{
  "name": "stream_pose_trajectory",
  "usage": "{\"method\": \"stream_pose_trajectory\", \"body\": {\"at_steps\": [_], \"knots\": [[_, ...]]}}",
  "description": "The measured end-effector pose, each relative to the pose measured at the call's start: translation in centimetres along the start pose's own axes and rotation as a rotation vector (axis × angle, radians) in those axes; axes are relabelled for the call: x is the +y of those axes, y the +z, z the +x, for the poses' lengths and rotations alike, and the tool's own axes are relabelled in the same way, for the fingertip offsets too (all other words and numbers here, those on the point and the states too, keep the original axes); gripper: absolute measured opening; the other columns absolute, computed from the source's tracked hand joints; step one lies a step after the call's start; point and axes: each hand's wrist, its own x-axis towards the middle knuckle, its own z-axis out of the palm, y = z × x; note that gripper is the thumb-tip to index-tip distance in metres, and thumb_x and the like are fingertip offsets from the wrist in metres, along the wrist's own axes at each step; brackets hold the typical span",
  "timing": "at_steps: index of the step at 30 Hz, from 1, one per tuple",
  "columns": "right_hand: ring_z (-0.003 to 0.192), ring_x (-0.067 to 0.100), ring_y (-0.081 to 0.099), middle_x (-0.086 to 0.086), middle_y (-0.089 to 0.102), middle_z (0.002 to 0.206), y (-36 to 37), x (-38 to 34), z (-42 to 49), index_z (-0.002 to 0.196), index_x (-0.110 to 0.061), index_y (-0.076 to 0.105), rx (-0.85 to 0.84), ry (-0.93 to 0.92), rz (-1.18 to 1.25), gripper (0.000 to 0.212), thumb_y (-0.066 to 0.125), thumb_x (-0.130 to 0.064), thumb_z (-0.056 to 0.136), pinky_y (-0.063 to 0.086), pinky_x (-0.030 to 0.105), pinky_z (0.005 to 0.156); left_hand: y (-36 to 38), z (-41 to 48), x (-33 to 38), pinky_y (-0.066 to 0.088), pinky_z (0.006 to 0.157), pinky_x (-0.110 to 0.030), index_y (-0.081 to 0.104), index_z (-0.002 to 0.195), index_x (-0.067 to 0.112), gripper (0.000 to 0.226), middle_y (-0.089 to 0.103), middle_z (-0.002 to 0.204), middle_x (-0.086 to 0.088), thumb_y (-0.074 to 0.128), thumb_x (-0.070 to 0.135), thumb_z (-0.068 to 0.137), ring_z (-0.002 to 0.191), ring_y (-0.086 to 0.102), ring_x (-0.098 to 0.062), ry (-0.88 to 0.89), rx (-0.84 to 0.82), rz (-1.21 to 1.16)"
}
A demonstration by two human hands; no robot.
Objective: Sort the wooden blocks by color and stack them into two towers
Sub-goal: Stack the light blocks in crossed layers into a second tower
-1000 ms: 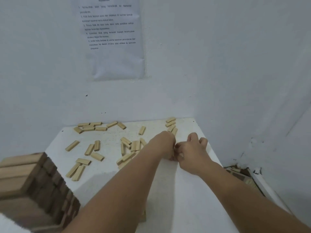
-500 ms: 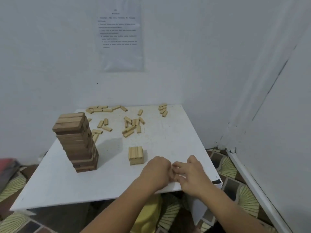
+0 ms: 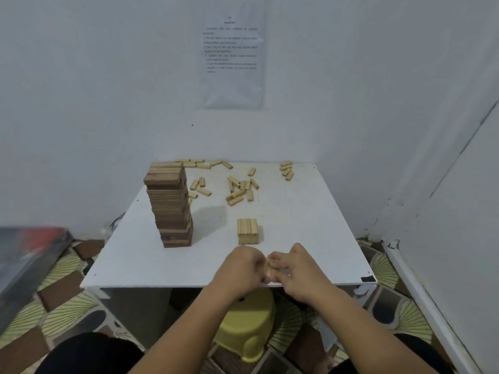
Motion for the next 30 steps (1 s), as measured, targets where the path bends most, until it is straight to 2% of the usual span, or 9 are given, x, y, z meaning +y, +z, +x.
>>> {"method": "stream_pose_trajectory", "body": {"at_steps": [3,9,11,12,14,16,21,25,30], "knots": [[0.092,0.006,0.048,-0.001,0.053,0.107,0.5,-0.1,0.9,0.114,-0.036,0.068,-0.009,-0.002,0.004,0.022,0.068,-0.032,0.093,0.041,0.013,0.082,-0.3,0.2,-1.1,0.046,0.065,-0.028,0.066,0.068,0.020,0.020,0.063,0.069,0.003,0.078,0.026,0.082,0.070,0.059,-0.014,0.024,0.033,-0.023],[0.093,0.004,0.049,-0.003,0.046,0.107,0.5,-0.3,1.0,0.123,-0.034,0.070,0.013,0.044,0.065,0.030,0.071,-0.030,0.093,0.039,0.015,0.086,-0.1,0.4,-2.3,0.048,0.066,-0.034,0.070,0.073,0.016,0.016,0.063,0.070,0.003,0.074,0.026,0.084,0.069,0.056,-0.011,0.088,0.056,-0.070],[0.097,0.002,0.048,-0.012,0.046,0.111,0.4,-0.4,0.8,0.132,-0.032,0.067,0.023,0.059,0.102,0.040,0.072,-0.028,0.093,0.037,0.016,0.093,-0.1,0.3,-2.6,0.050,0.075,-0.035,0.076,0.088,0.015,0.016,0.070,0.086,0.000,0.076,0.030,0.084,0.083,0.061,-0.013,0.116,0.055,-0.093],[0.102,0.002,0.046,-0.020,0.047,0.115,0.3,-0.5,0.7,0.136,-0.030,0.064,0.027,0.053,0.099,0.043,0.071,-0.027,0.093,0.035,0.017,0.097,-0.1,0.0,-2.7,0.051,0.085,-0.035,0.077,0.102,0.014,0.027,0.072,0.101,0.000,0.079,0.033,0.083,0.095,0.062,-0.014,0.112,0.053,-0.097],[0.114,0.003,0.044,-0.030,0.048,0.127,0.4,-0.6,0.2,0.140,-0.030,0.061,0.045,0.051,0.101,0.048,0.072,-0.027,0.093,0.033,0.022,0.107,0.0,-0.6,-3.3,0.048,0.103,-0.033,0.069,0.131,0.017,0.058,0.066,0.129,0.003,0.082,0.043,0.081,0.117,0.058,-0.013,0.075,0.061,-0.139],[0.124,0.001,0.043,-0.030,0.047,0.140,0.7,-0.5,-0.3,0.140,-0.034,0.060,0.079,0.076,0.158,0.053,0.076,-0.030,0.090,0.031,0.026,0.114,0.3,-1.3,-4.0,0.046,0.110,-0.034,0.058,0.143,0.024,0.067,0.057,0.142,0.007,0.079,0.046,0.084,0.126,0.055,-0.012,0.054,0.097,-0.184],[0.123,0.000,0.051,-0.030,0.054,0.132,1.2,0.0,-0.5,0.121,-0.034,0.072,0.181,0.117,0.281,0.042,0.084,-0.027,0.082,0.039,0.028,0.113,1.1,-2.1,-5.5,0.038,0.109,-0.022,0.055,0.142,0.030,0.054,0.057,0.140,0.012,0.072,0.037,0.091,0.126,0.051,-0.007,0.050,0.152,-0.164],[0.104,-0.007,0.054,-0.025,0.058,0.113,1.1,0.1,-0.7,0.107,-0.034,0.073,0.209,0.109,0.298,0.038,0.090,-0.026,0.073,0.042,0.013,0.089,1.5,-1.8,-5.9,0.031,0.110,-0.019,0.051,0.146,0.033,0.060,0.052,0.141,0.013,0.072,0.042,0.090,0.130,0.043,-0.005,0.043,0.144,-0.171],[0.109,-0.002,0.054,-0.026,0.061,0.107,1.3,0.0,-0.5,0.103,-0.032,0.072,0.204,0.088,0.268,0.029,0.084,-0.017,0.081,0.044,0.021,0.100,1.6,-1.4,-6.2,0.036,0.109,-0.021,0.054,0.142,0.039,0.059,0.052,0.135,0.015,0.077,0.041,0.088,0.123,0.045,-0.001,-0.006,0.155,-0.251]]}}
